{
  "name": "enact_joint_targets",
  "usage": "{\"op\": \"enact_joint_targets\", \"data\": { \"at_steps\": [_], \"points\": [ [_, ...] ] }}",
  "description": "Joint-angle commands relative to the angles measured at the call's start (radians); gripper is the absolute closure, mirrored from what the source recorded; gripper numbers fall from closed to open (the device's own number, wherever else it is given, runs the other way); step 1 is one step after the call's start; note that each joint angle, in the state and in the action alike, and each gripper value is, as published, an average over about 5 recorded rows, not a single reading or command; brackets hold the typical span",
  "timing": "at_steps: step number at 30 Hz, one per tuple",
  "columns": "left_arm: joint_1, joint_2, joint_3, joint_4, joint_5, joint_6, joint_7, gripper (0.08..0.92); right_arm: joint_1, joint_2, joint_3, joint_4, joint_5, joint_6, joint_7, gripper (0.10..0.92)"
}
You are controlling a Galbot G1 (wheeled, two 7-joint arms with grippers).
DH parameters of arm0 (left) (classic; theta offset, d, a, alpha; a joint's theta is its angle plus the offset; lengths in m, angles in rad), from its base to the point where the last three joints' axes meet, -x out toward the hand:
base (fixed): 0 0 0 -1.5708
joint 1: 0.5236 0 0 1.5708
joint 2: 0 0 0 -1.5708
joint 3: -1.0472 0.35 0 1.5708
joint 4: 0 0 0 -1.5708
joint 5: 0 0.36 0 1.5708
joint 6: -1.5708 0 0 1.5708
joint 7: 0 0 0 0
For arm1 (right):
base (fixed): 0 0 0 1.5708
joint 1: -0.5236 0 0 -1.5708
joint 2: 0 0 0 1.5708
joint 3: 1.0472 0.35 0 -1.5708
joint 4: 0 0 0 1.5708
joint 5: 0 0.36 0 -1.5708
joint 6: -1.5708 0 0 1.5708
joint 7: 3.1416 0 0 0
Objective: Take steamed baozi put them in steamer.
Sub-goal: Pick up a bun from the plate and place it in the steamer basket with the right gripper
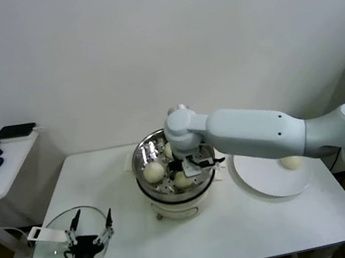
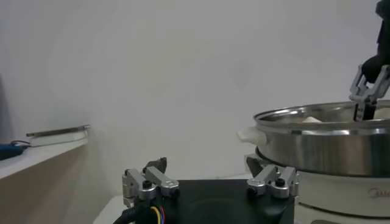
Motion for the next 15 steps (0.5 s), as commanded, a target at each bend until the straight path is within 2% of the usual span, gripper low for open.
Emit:
{"op": "enact_joint_targets", "data": {
  "at_steps": [1, 4, 9, 15],
  "points": [
    [0.0, -0.002, 0.001, 0.001, 0.001, -0.001, 0.0, 0.177, -0.006, 0.001, 0.0, -0.003, -0.004, 0.008, 0.002, 0.327],
    [0.0, -0.002, 0.001, 0.0, 0.001, 0.0, 0.0, 0.177, -0.008, 0.001, 0.0, -0.005, -0.002, 0.012, 0.006, 0.307],
    [-0.001, -0.003, 0.002, 0.0, 0.002, 0.0, 0.0, 0.177, -0.008, 0.002, 0.001, -0.008, 0.002, 0.02, 0.01, 0.219],
    [-0.001, -0.003, 0.002, -0.005, 0.003, 0.001, 0.0, 0.177, 0.014, 0.01, 0.011, -0.016, 0.035, 0.035, 0.005, 0.203]
  ]
}}
